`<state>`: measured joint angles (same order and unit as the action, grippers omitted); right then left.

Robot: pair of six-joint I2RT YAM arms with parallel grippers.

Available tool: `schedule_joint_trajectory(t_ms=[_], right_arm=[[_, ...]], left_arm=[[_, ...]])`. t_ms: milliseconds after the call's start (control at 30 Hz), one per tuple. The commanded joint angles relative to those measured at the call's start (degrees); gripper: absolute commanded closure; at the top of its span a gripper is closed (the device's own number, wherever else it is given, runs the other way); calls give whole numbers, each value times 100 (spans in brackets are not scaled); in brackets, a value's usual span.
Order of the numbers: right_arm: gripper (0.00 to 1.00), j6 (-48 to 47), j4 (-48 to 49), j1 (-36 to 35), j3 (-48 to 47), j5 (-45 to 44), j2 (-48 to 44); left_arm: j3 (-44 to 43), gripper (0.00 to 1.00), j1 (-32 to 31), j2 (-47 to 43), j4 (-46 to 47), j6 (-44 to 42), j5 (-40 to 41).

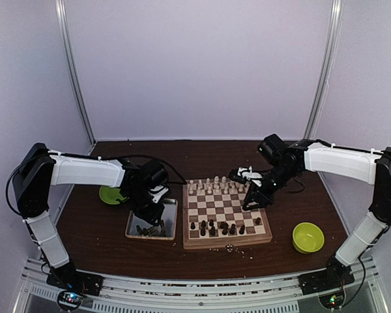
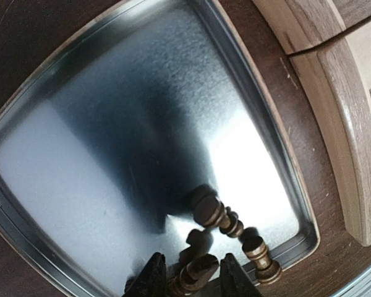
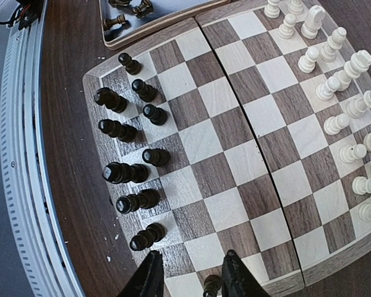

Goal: Set up the chess pieces on the board
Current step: Pick up the rook from the storage box.

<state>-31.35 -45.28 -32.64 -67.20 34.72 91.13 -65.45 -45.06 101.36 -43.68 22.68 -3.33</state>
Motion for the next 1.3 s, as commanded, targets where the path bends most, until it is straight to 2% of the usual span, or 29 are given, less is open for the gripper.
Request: schedule_joint_trajectory(t_ms=[0, 167, 500, 900, 1100, 1267], right_arm=[[67, -45, 72, 30, 44, 51, -122], [67, -85, 50, 40, 54, 28, -126], [66, -134, -29, 57, 43, 88, -65], [66, -134, -76, 56, 17, 113, 43], [66, -135, -95, 56, -4, 118, 76], [66, -122, -100, 56, -16, 135, 106]], left_arm=[[-362, 68, -5, 216, 71, 103, 92], [-582, 67, 6, 355, -85, 39, 15], [-46, 66, 6, -69, -676, -1102, -59], [62, 67, -29, -23, -1037, -1194, 261], [45, 80, -29, -66, -1099, -1210, 307], [-65, 95, -29, -28, -1030, -1240, 271]])
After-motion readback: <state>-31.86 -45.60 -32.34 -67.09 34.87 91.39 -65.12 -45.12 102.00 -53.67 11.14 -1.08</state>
